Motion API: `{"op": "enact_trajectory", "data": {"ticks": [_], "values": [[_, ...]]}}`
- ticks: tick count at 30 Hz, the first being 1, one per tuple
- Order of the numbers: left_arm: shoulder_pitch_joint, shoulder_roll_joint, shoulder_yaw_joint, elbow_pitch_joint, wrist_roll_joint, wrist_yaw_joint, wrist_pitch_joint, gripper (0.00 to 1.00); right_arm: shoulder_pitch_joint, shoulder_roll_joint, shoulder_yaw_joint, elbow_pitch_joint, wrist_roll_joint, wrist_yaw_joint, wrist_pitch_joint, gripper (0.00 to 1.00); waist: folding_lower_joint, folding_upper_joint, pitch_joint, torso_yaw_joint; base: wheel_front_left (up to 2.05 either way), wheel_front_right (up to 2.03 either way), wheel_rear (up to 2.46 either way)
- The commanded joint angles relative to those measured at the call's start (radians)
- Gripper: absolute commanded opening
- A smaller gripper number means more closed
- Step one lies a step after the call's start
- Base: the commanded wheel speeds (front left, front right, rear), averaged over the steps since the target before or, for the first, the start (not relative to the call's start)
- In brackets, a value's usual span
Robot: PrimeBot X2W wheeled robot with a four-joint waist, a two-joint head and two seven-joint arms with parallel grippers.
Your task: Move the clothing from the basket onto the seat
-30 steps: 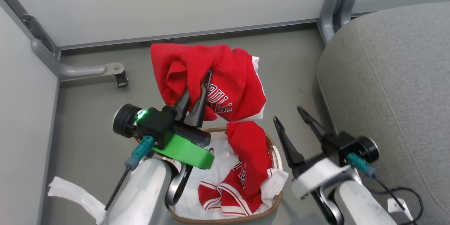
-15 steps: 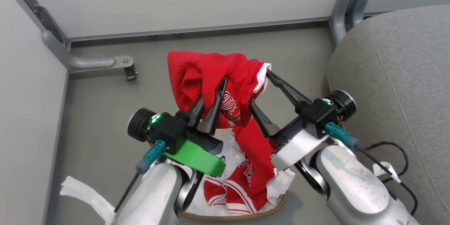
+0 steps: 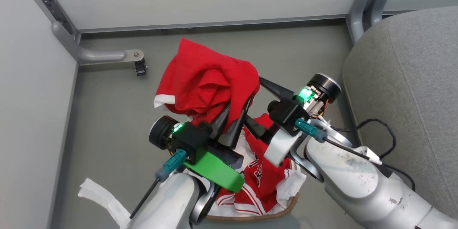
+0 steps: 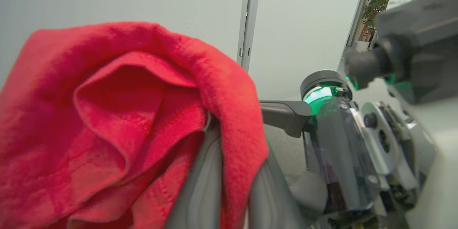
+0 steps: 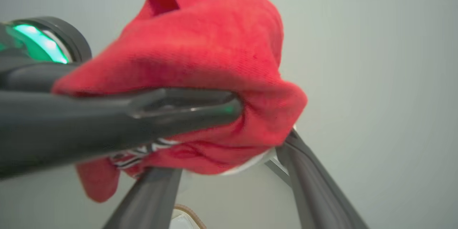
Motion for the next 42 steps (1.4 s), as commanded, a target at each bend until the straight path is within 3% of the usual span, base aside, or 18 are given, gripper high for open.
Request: {"op": "enact_trajectory", "data": {"ticks": [1, 5, 7, 8, 19, 20, 21, 22, 29, 42], "values": [[-0.019, 0.001, -0.008, 0.001, -0.007, -0.004, -0.001, 0.0, -0.023, 0.002, 0.023, 0.018, -0.003, 0.0, -0.002, 1.0, 0.0001, 0.0, 0.001, 0.003, 0.0, 0.0, 0.0], [-0.025, 0.001, -0.022, 0.004, -0.015, -0.004, -0.001, 0.0, -0.056, 0.009, 0.064, 0.059, 0.018, 0.0, -0.002, 1.0, 0.0001, 0.0, 0.003, 0.009, 0.0, 0.0, 0.0], [-0.025, 0.001, -0.025, 0.008, -0.021, -0.004, -0.001, 0.0, -0.065, 0.015, 0.062, 0.061, 0.034, 0.0, -0.002, 0.4, 0.0001, 0.0, 0.005, 0.012, 0.0, 0.0, 0.0], [-0.026, 0.001, -0.025, 0.011, -0.023, -0.005, -0.001, 0.0, -0.066, 0.016, 0.061, 0.056, 0.043, 0.0, -0.002, 0.0, 0.0001, 0.0, 0.006, 0.014, 0.0, 0.0, 0.0], [-0.02, 0.003, 0.0, 0.03, -0.006, 0.008, 0.0, 0.0, -0.001, 0.001, -0.041, 0.02, 0.078, -0.001, -0.002, 0.0, 0.0001, 0.0, 0.01, 0.004, 0.0, 0.0, 0.0], [-0.017, 0.003, 0.003, 0.032, 0.001, 0.01, 0.0, 0.26, 0.009, 0.001, -0.055, 0.02, 0.076, -0.001, -0.002, 0.0, 0.0001, 0.0, 0.01, 0.0, 0.0, 0.0, 0.0], [-0.015, 0.003, 0.006, 0.034, 0.006, 0.011, 0.0, 0.43, 0.018, 0.002, -0.068, 0.02, 0.074, -0.001, -0.002, 0.0, 0.0001, 0.0, 0.009, -0.005, 0.0, 0.0, 0.0], [-0.01, 0.003, 0.009, 0.039, 0.01, 0.013, 0.0, 1.0, 0.03, 0.003, -0.086, 0.02, 0.073, -0.001, -0.002, 0.0, 0.0001, 0.0, 0.009, -0.012, 0.0, 0.0, 0.0], [0.004, 0.002, 0.035, 0.056, 0.05, 0.01, 0.0, 1.0, 0.102, 0.015, -0.194, -0.001, 0.062, -0.001, -0.002, 0.0, 0.0001, 0.0, 0.013, -0.088, 0.0, 0.0, 0.0], [0.006, 0.003, 0.076, 0.077, 0.111, -0.006, 0.0, 1.0, 0.221, 0.028, -0.349, -0.062, 0.055, -0.001, -0.002, 0.0, 0.0001, 0.0, 0.048, -0.343, 0.0, 0.0, 0.0]]}}
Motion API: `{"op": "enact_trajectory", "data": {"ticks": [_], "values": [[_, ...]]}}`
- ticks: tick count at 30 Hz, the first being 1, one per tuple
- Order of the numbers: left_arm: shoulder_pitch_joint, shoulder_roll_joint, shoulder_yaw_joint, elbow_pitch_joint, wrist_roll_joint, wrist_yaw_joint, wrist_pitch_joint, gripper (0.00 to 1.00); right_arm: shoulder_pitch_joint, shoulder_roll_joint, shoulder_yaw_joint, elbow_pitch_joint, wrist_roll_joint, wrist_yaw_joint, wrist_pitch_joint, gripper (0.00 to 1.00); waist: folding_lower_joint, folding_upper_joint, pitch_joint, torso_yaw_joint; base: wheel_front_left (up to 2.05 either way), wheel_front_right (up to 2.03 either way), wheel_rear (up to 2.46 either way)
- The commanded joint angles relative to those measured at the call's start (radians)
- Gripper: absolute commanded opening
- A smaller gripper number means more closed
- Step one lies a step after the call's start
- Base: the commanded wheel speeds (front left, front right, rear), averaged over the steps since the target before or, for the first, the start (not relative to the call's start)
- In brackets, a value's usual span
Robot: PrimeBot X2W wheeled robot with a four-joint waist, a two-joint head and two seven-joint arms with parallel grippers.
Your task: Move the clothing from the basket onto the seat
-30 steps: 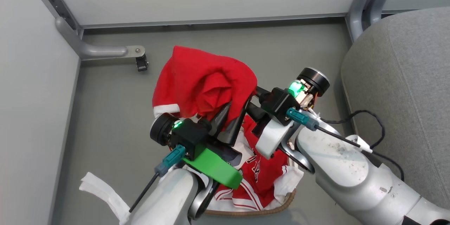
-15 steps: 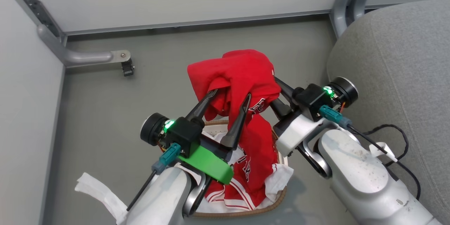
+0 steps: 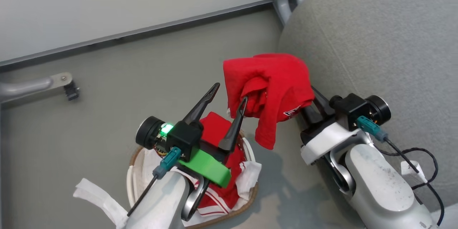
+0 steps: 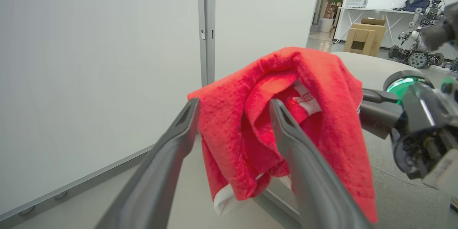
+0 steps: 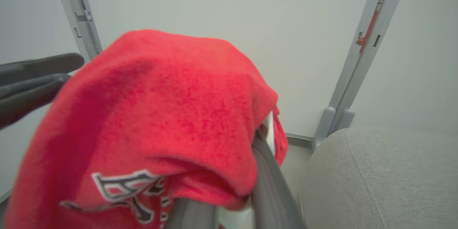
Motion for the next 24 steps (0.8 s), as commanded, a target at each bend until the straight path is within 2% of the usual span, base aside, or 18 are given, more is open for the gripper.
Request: {"op": "enact_trajectory", "data": {"ticks": [1, 7, 14, 18, 24], "values": [[-0.001, 0.005, 0.006, 0.008, 0.009, -0.005, 0.001, 1.0, 0.022, 0.005, -0.014, -0.008, -0.006, -0.001, -0.002, 0.0, 0.0, 0.0, 0.026, -0.119, 0.0, 0.0, 0.0], [-0.016, 0.01, 0.003, 0.014, 0.023, -0.007, 0.001, 1.0, 0.052, 0.014, -0.071, -0.036, -0.002, -0.001, -0.002, 0.0, 0.0, 0.0, 0.048, -0.222, 0.0, 0.0, 0.0], [-0.028, 0.022, -0.015, 0.017, 0.02, -0.008, 0.0, 1.0, 0.088, 0.038, -0.122, -0.06, -0.008, -0.001, -0.002, 0.0, 0.0, 0.0, 0.072, -0.305, 0.0, 0.0, 0.0], [-0.035, 0.029, -0.02, 0.016, 0.014, -0.008, 0.001, 1.0, 0.1, 0.045, -0.152, -0.068, -0.008, -0.001, -0.002, 0.0, 0.0, 0.0, 0.088, -0.341, 0.0, 0.0, 0.0], [-0.056, 0.039, -0.053, 0.029, 0.005, -0.008, 0.001, 1.0, 0.09, 0.04, -0.23, -0.061, -0.038, -0.001, -0.002, 0.0, 0.0, 0.0, 0.124, -0.351, 0.0, 0.0, 0.0]]}}
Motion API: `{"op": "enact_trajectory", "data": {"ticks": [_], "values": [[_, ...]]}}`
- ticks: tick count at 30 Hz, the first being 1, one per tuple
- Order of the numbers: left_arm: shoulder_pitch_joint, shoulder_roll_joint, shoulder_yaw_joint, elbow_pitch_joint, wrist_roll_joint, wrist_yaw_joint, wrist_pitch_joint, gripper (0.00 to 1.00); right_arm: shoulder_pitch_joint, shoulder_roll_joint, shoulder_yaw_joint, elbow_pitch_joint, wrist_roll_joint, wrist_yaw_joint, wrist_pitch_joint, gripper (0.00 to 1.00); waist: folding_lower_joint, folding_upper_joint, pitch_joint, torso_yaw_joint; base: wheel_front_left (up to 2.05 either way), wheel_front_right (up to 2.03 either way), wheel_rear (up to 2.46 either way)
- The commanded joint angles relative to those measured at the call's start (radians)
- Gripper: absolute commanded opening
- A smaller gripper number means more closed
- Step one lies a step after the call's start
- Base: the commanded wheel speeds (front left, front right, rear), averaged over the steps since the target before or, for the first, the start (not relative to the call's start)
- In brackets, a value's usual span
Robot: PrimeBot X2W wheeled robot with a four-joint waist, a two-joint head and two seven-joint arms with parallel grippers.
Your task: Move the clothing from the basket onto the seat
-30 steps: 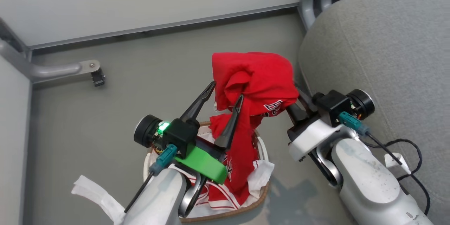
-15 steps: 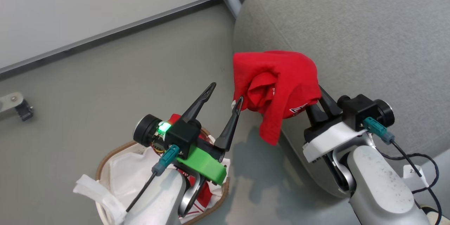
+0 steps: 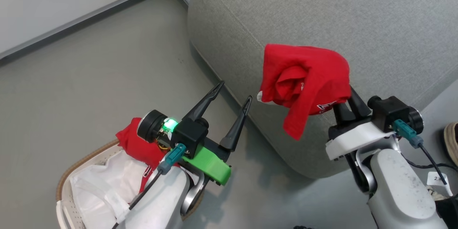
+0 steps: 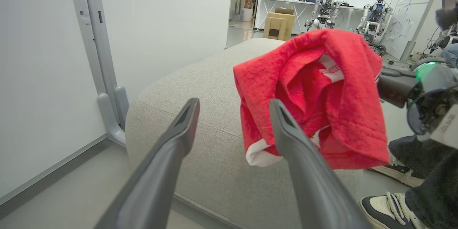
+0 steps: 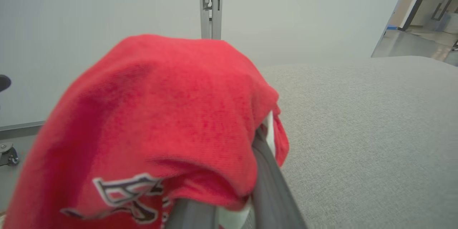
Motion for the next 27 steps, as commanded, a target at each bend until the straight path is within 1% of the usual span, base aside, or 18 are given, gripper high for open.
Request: {"op": "enact_trajectory", "data": {"ticks": [1, 6, 15, 19, 24, 27], "values": [[-0.016, 0.014, -0.003, 0.006, -0.002, -0.004, 0.001, 1.0, -0.023, -0.016, -0.018, 0.013, -0.014, -0.001, -0.002, 0.0, 0.0, -0.0001, 0.036, -0.016, 0.0, 0.0, 0.0], [-0.034, 0.036, -0.008, 0.013, 0.001, -0.004, 0.001, 1.0, -0.122, -0.071, -0.058, 0.088, -0.057, -0.001, -0.002, 0.0, 0.0, -0.0001, 0.092, -0.009, 0.0, 0.0, 0.0], [-0.102, 0.075, -0.038, 0.019, 0.01, -0.004, 0.001, 1.0, -0.379, -0.211, -0.207, 0.266, -0.139, -0.001, -0.002, 0.0, 0.0, -0.0001, 0.244, 0.084, 0.0, 0.0, 0.0], [-0.134, 0.097, -0.049, 0.016, 0.012, -0.004, 0.001, 1.0, -0.482, -0.269, -0.256, 0.332, -0.167, -0.001, -0.002, 0.0, 0.0, -0.0001, 0.309, 0.122, 0.0, 0.0, 0.0], [-0.167, 0.104, -0.039, 0.006, 0.016, -0.004, 0.001, 1.0, -0.583, -0.324, -0.319, 0.42, -0.197, -0.001, -0.002, 0.0, 0.0, -0.0001, 0.376, 0.165, 0.0, 0.0, 0.0], [-0.181, 0.109, -0.047, -0.001, 0.02, -0.004, 0.001, 1.0, -0.622, -0.341, -0.361, 0.458, -0.228, -0.001, -0.002, 0.0, 0.0, -0.0001, 0.405, 0.189, 0.0, 0.0, 0.0]]}}
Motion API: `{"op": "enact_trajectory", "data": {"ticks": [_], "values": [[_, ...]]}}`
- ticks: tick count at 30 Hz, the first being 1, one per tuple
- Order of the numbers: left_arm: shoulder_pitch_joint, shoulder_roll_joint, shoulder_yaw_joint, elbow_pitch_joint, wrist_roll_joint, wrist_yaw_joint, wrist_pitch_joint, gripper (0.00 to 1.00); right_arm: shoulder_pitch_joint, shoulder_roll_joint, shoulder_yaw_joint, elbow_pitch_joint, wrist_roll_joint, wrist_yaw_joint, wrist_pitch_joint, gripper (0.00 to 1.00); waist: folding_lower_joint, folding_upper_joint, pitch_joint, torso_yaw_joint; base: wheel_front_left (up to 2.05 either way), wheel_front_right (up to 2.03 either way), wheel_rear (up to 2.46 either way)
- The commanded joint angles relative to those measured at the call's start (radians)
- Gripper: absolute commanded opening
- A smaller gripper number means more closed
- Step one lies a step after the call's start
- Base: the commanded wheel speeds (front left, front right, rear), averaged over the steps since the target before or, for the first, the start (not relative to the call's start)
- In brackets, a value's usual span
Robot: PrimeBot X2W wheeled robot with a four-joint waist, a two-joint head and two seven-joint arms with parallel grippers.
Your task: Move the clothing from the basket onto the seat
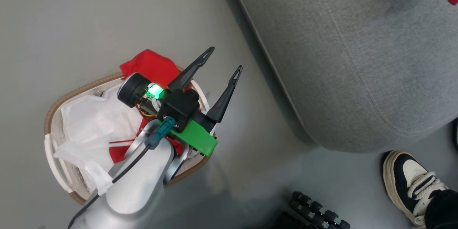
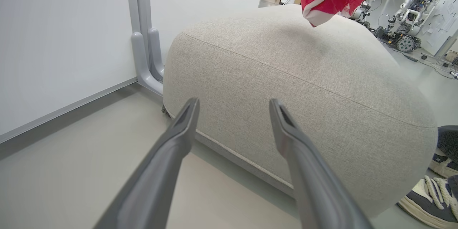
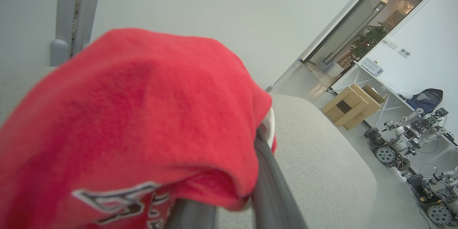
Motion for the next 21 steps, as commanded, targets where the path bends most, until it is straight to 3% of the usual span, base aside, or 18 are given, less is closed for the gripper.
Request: {"op": "enact_trajectory", "data": {"ticks": [1, 6, 7, 8, 9, 16, 21], "values": [[-0.021, 0.011, 0.004, -0.002, 0.012, -0.004, 0.0, 1.0, -0.022, -0.006, -0.015, 0.009, -0.018, -0.001, -0.002, 0.0, 0.0, -0.0001, 0.075, 0.073, 0.0, 0.0, 0.0], [-0.035, 0.008, 0.012, -0.007, 0.016, -0.004, 0.001, 1.0, -0.041, -0.015, -0.106, 0.043, -0.074, -0.001, -0.002, 0.0, 0.0, -0.0001, 0.104, 0.108, 0.0, 0.0, 0.0], [-0.037, 0.01, 0.015, -0.005, 0.017, -0.004, 0.001, 1.0, -0.038, -0.011, -0.132, 0.051, -0.085, -0.001, -0.002, 0.43, 0.0, -0.0001, 0.106, 0.115, 0.0, 0.0, 0.0], [-0.037, 0.009, 0.017, -0.003, 0.016, -0.004, 0.001, 1.0, -0.031, -0.004, -0.152, 0.062, -0.091, -0.001, -0.002, 0.67, 0.0, -0.0001, 0.107, 0.12, 0.0, 0.0, 0.0], [-0.037, 0.01, 0.022, -0.001, 0.016, -0.004, 0.001, 1.0, -0.017, 0.009, -0.172, 0.08, -0.101, -0.001, -0.002, 1.0, 0.0, -0.0001, 0.105, 0.124, 0.0, 0.0, 0.0], [0.01, 0.01, 0.069, 0.007, 0.018, 0.0, 0.001, 1.0, 0.106, 0.06, -0.256, 0.08, -0.139, -0.001, -0.002, 1.0, 0.0, -0.0001, 0.05, 0.124, 0.0, 0.0, 0.0], [0.056, -0.003, 0.119, 0.007, 0.018, 0.009, 0.001, 1.0, 0.246, 0.114, -0.279, -0.004, -0.097, -0.001, -0.002, 1.0, 0.0, -0.0001, -0.009, 0.123, 0.0, 0.0, 0.0]]}}
